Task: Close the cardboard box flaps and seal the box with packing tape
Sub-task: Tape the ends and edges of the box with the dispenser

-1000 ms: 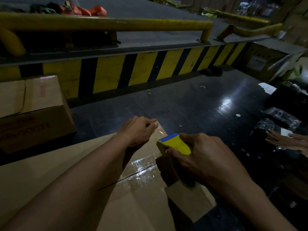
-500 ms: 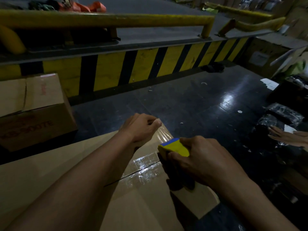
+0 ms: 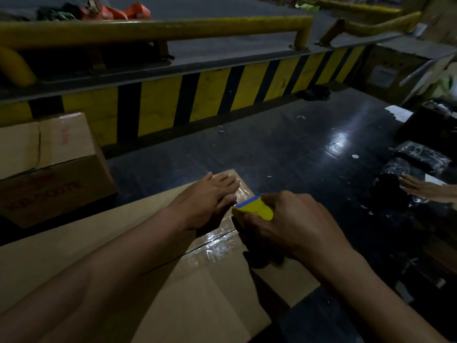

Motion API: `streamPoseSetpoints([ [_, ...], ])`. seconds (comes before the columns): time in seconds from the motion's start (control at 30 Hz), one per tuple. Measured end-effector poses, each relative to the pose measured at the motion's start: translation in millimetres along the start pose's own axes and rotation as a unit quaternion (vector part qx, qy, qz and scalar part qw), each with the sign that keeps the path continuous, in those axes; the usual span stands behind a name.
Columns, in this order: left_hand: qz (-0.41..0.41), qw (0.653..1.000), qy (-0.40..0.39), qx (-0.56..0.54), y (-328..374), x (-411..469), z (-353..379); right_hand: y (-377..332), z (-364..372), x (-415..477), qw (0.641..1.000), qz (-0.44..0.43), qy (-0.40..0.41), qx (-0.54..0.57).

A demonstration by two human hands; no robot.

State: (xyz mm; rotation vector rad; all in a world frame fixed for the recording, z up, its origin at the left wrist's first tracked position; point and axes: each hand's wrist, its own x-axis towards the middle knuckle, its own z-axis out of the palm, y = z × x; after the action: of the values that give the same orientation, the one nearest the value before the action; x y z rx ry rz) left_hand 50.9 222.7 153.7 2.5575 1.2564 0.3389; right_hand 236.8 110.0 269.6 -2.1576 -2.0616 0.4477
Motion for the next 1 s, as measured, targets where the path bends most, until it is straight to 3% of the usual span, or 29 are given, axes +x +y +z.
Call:
streamPoseSetpoints([
  [0.23, -0.011, 1.0, -0.009, 0.01, 0, 0, 0, 11, -16, -3, 1.0, -0.019, -0.019, -0.013],
  [0.47, -0.029, 0.999, 0.014, -0.025, 9, 0, -3, 13, -35, -10, 0.997, -0.064, 0.022, -0.043],
  [0.73, -0.014, 0.999, -0.026, -0.016, 11, -2, -8, 19, 0, -5, 0.999, -0.01, -0.009, -0.043],
  [0.87, -0.06, 0.997, 0.027, -0.041, 25, 10, -6, 21, 3, -3, 0.999, -0.011, 0.0, -0.049],
  [1.0, -0.07, 0.997, 0.004, 0.04, 29, 18, 4, 22, 4, -3, 0.999, -0.015, -0.001, -0.041],
])
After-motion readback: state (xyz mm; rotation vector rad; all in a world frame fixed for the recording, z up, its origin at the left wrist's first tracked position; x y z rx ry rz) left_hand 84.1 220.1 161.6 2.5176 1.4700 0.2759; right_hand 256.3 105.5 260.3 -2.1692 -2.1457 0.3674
